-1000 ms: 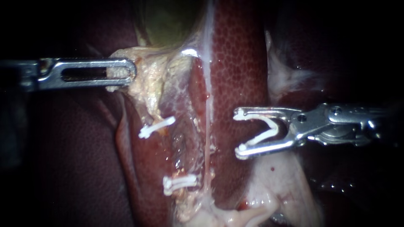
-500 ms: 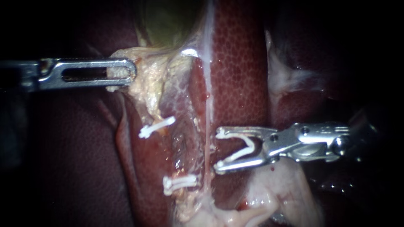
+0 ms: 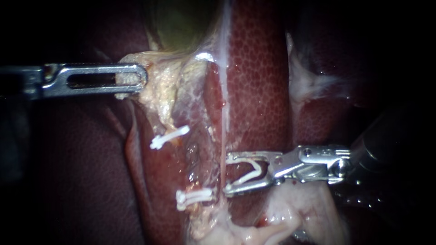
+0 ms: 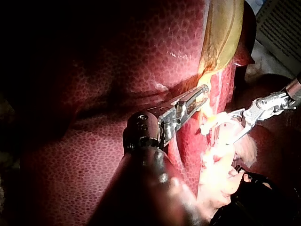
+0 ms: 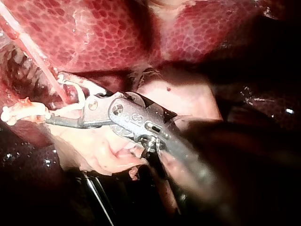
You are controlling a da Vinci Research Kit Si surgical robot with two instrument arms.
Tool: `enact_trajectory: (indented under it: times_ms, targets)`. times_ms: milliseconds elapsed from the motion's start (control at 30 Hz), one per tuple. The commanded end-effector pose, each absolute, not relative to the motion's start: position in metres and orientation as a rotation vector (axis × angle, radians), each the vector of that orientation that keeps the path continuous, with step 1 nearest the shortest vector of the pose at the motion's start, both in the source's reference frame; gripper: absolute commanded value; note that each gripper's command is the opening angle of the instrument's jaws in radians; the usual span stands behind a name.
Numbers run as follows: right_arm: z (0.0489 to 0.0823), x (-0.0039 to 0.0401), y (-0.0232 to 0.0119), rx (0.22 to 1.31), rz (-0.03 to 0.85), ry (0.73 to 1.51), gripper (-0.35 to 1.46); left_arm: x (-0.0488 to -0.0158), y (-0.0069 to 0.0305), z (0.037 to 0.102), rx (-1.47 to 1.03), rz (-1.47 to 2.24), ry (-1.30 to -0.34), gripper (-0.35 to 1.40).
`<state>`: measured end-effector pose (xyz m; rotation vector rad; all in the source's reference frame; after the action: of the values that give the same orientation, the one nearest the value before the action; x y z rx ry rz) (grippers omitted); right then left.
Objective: Clipping first clip right tube
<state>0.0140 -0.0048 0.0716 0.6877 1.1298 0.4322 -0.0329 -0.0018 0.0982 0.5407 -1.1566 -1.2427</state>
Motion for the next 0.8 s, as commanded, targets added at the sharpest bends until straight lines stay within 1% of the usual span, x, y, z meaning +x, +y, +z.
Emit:
enact_trajectory:
  times_ms: [33, 400, 800]
  targets:
    - [0.0717, 0.0142, -0.0049, 0.687, 0.432, 1.13, 0.6, -0.0329, -0.0018, 0.0982, 0.54, -1.243, -1.157, -0.35]
    - [0.0722, 0.0156, -0.0052, 0.693, 0.435, 1.129, 0.6, -0.0329, -0.0018, 0.0982, 0.539, -1.244, -1.156, -0.35]
    - [0.0735, 0.0179, -0.0059, 0.743, 0.444, 1.124, 0.59, -0.0329, -0.0019, 0.0982, 0.538, -1.244, -1.156, -0.35]
